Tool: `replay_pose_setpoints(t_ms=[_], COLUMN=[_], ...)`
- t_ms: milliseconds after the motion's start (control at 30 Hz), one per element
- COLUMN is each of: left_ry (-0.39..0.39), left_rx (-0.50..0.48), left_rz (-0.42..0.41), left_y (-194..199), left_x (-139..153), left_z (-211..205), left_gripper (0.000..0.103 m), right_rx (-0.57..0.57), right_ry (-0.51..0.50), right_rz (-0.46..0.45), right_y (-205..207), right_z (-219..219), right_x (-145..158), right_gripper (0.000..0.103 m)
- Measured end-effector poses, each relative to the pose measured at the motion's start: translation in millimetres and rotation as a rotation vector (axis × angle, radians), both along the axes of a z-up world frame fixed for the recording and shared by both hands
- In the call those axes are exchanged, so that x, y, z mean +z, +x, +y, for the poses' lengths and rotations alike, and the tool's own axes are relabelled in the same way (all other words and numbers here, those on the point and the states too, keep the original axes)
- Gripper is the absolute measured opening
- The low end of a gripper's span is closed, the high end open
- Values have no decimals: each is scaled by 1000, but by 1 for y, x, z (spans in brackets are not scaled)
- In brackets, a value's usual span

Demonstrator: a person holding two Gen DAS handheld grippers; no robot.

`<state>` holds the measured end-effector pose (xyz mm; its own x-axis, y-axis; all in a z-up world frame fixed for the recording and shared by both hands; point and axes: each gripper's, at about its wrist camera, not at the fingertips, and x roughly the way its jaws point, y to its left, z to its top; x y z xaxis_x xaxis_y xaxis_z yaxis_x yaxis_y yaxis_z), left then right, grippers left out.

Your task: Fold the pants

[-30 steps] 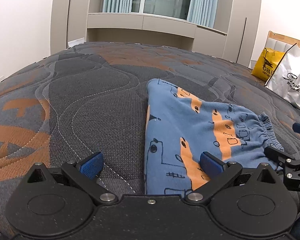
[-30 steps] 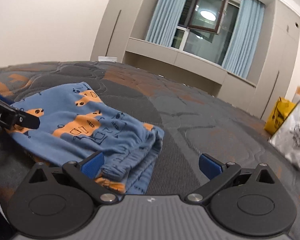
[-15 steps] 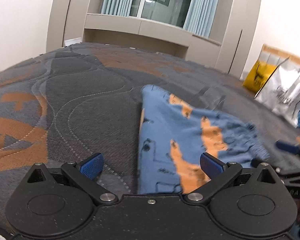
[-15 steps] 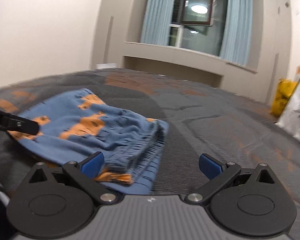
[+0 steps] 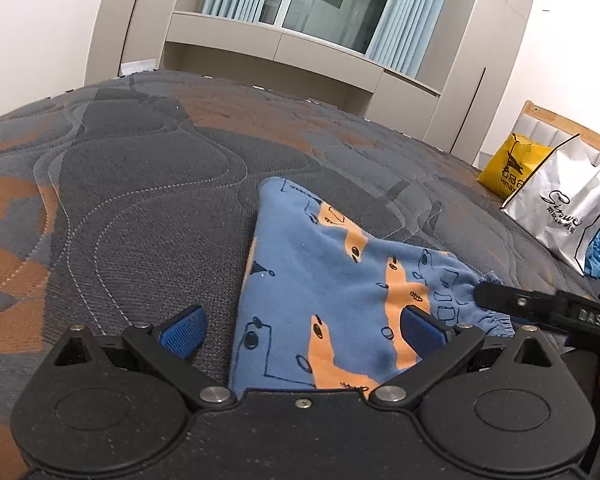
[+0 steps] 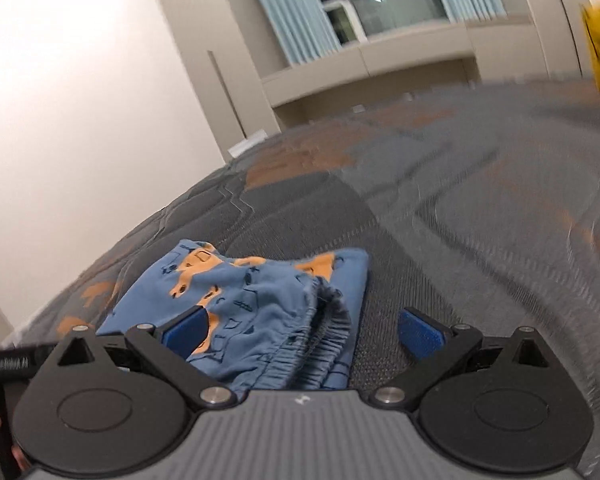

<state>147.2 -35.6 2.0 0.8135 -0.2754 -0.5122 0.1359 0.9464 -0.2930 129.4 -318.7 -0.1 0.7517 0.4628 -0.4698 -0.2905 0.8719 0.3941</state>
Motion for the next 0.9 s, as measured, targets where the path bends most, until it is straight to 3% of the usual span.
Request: replay_pose_setpoints(t_ms=[133,233,467,567,900], left_ry=[8,-5,-107,-116,-79], left_rx=[-2,-4,-27,-39,7], left_rz=[1,-1,-3,-6,22], left_y=[4,3,1,2,7], left_x=[-3,-3,0,2,-2], left_z=[-2,-2,8,6,3], left_gripper=[102,102,102,94,74], right_rx=[-8,64,122,116,61], right_ry=[66,119,208,260,111], right_rz=[14,19,45,53,26], right_y=[3,1,-8,-10,-15], right_z=[-5,-4,-13,-19,-1], right_x=[-7,-11,-8,-10,-7], right_gripper=[103,103,103,102,90])
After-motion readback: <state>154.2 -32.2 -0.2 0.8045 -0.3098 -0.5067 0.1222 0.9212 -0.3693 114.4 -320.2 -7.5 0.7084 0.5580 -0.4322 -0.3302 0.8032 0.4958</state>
